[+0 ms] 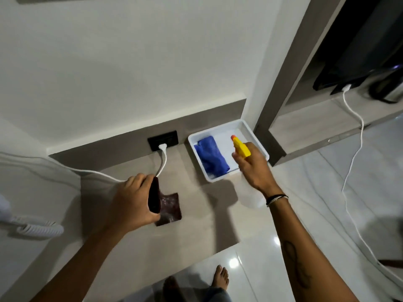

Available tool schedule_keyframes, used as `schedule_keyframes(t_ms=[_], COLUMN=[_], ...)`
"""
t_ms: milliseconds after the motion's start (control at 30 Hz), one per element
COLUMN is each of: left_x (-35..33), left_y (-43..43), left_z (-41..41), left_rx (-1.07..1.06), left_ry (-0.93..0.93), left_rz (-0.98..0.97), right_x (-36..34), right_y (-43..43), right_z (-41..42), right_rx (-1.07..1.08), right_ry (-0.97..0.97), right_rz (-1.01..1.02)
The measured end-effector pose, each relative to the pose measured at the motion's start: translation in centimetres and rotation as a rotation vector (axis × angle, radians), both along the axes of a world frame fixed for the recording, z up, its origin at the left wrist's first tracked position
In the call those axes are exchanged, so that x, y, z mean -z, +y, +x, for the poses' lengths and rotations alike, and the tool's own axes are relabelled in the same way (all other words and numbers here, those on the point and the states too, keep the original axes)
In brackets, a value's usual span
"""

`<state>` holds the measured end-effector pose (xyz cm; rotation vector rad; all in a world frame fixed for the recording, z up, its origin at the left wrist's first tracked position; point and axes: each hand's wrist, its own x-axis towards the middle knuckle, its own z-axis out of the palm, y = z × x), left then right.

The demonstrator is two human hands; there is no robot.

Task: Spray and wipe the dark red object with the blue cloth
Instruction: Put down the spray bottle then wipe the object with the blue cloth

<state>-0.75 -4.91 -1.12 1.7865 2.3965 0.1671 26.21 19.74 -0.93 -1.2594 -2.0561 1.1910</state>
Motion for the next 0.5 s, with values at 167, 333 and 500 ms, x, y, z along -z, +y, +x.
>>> schedule_keyframes(t_ms=[167,333,500], left_x=[0.2,0.6,1.1], left_y=[1.9,2.8,3.3], left_z=[1.8,2.7,2.9], left_rx=[-0.046,-0.141,-0.184], left_ry=[0.02,0.017,0.032], left_rz=[-0.07,-0.121,-0.142], right_x=[-0.3,2.8,5.2], right_y=[8.6,13.1,14.0], right_z=[-1.4,-3.6,-4.2], right_rx=[0.117,0.168,0.119], right_ry=[0.054,0.073,0.042], right_rz=[0.13,0.06,0.009])
